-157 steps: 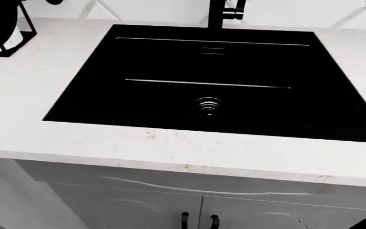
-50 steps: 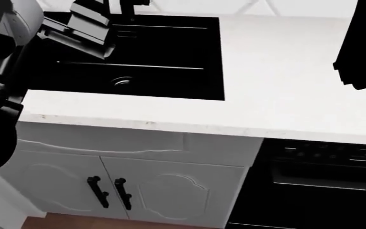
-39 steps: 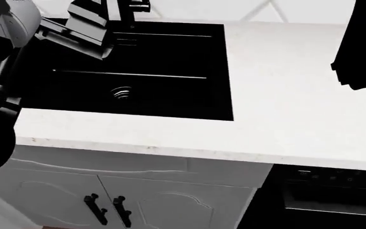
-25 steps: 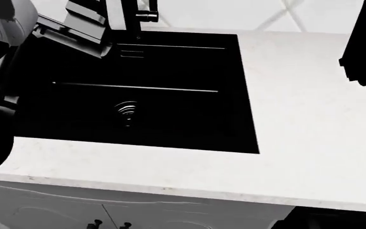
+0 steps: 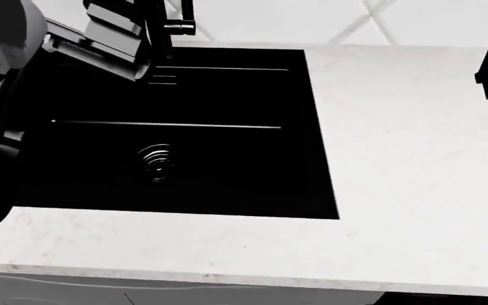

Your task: Pick the lemon, brussel sprout from the counter and place them in the cabinet. Then close the cabinet.

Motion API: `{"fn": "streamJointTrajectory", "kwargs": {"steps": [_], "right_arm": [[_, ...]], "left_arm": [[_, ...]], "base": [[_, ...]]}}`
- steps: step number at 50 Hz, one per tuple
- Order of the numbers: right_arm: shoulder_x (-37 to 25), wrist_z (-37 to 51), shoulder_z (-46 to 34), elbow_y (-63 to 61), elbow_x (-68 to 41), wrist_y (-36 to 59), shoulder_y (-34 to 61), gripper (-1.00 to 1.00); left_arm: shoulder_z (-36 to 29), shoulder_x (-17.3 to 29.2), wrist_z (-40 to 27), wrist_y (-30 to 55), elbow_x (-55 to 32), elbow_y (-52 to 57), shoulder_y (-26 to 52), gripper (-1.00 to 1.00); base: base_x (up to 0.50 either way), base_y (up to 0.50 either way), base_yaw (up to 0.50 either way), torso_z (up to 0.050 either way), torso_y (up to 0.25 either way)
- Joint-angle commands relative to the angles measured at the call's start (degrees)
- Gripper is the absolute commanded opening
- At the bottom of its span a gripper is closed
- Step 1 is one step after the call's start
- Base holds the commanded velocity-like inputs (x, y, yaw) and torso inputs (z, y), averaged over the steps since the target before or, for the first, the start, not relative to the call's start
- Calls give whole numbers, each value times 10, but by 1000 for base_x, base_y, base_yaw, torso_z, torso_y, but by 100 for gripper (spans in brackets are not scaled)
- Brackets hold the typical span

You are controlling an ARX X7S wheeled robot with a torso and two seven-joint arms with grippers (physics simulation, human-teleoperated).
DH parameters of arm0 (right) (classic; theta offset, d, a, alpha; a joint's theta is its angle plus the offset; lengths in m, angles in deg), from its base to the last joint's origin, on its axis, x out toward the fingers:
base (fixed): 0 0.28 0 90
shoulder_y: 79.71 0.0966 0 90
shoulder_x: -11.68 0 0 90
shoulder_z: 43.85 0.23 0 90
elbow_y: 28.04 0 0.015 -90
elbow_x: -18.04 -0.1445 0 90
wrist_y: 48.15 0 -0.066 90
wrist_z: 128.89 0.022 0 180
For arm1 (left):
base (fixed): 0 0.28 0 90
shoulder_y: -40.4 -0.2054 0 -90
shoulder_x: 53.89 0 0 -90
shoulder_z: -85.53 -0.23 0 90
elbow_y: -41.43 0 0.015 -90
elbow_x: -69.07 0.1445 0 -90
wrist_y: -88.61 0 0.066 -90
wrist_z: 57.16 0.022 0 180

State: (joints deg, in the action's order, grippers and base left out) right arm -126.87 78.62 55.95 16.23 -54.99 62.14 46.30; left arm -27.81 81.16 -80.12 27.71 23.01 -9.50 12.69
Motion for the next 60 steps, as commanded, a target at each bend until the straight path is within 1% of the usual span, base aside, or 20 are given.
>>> {"fn": "streamJointTrajectory", "kwargs": {"steps": [1, 5, 10, 26, 32, 38, 47, 51, 54, 60], "right_arm": [[-9, 3, -3, -3, -2, 7, 1, 100], [-12, 7, -9, -3, 2, 13, 7, 100], [-11, 5, -9, -3, 4, 11, 6, 100], [-12, 1, 11, -4, -9, -1, -5, 100], [-19, 3, 16, -4, -18, 1, -8, 100], [-21, 4, 18, -3, -22, 1, -10, 100], [-34, 12, 34, -5, -34, 1, -15, 100], [-52, 15, 64, -9, -49, 0, -34, 100], [-67, 12, 103, -14, -60, 0, -65, 100], [-83, 0, 218, -18, -84, 9, -149, 100]], "left_arm": [[2, 3, -2, 0, -3, 4, 0, 100], [3, 5, -1, -1, -3, 4, -3, 100], [3, 6, 0, -4, -1, 3, -7, 100], [0, 4, 1, -3, 0, 5, -4, 100], [-2, 4, 4, -6, 0, 9, -7, 100], [-2, 4, 6, -10, 2, 8, -10, 100], [-1, 7, 5, -12, 1, 9, -13, 100], [1, 9, 3, -10, -2, 13, -11, 100], [3, 11, 0, -6, -7, 18, -9, 100], [6, 14, -4, -1, -13, 23, -6, 100]], "base": [[0, 0, 0, 0, 0], [-4, 95, 0, 0, 0], [-18, 379, 0, 0, 0], [103, 8, 0, 0, 0], [0, 0, 0, 0, 0], [289, 14, 0, 0, 0], [0, 0, 0, 0, 0], [0, 0, 0, 0, 0], [0, 0, 0, 0, 0], [0, 0, 0, 0, 0]]}}
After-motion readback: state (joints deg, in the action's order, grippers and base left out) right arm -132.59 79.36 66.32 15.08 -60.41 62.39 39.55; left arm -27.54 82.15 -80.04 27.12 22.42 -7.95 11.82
